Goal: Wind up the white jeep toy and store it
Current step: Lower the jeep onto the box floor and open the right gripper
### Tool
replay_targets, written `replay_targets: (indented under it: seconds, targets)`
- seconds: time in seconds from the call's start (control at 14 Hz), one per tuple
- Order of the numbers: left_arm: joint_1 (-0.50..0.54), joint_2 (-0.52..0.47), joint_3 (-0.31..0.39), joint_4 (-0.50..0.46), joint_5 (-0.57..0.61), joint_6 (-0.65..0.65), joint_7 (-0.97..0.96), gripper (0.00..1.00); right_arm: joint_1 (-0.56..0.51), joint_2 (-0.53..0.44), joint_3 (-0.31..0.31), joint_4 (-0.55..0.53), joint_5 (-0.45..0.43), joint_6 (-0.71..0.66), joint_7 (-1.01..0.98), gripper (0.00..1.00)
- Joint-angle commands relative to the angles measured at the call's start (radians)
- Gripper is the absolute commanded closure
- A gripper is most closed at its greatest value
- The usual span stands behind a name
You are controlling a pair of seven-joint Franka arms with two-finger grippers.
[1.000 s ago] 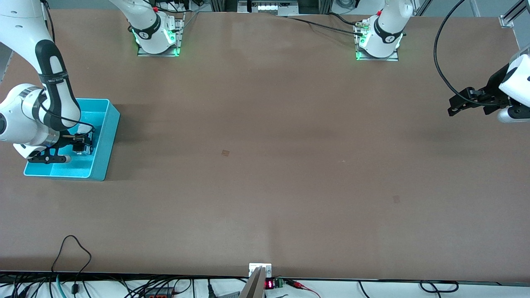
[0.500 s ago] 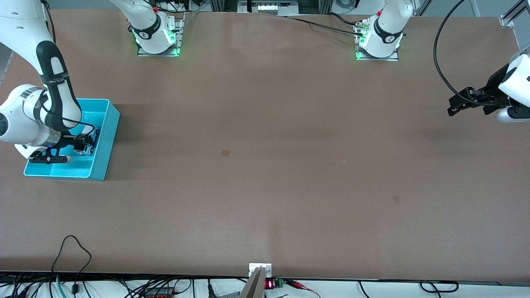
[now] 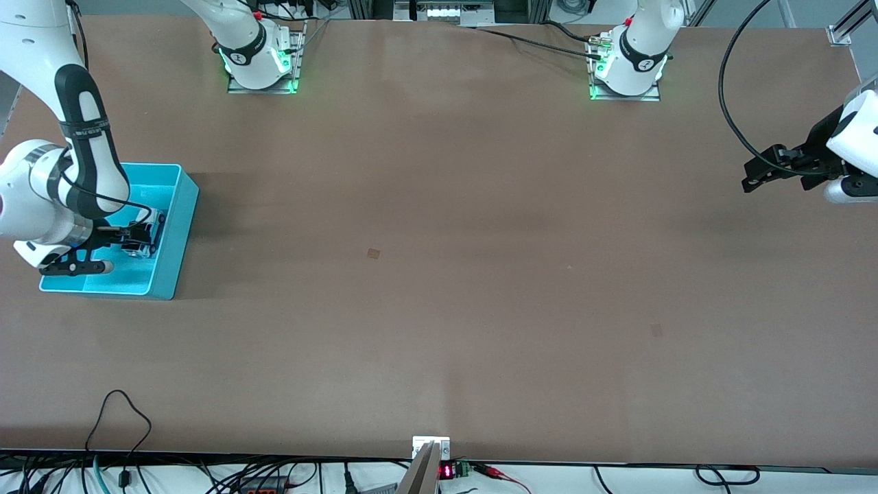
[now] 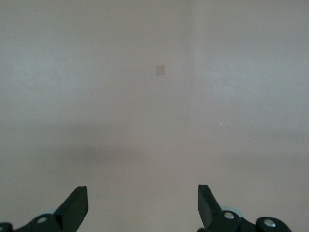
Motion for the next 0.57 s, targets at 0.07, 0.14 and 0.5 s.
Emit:
replay_targets:
  seconds: [0.07, 0.14, 0.5]
  targets:
    - [0.006, -0.021, 0.002, -0.013, -0.017, -0.002, 0.016, 0.00, 0.001, -0.097, 0.007, 0.028, 0.007, -0.102, -0.021, 0.00]
    - [0.006, -0.021, 0.002, -0.013, -0.017, -0.004, 0.016, 0.00, 0.002, -0.108, 0.010, 0.070, 0.006, -0.156, -0.020, 0.00]
    - [0.004, -0.021, -0.002, -0.011, -0.017, -0.001, 0.016, 0.00, 0.004, -0.136, 0.028, 0.300, -0.009, -0.449, -0.017, 0.00]
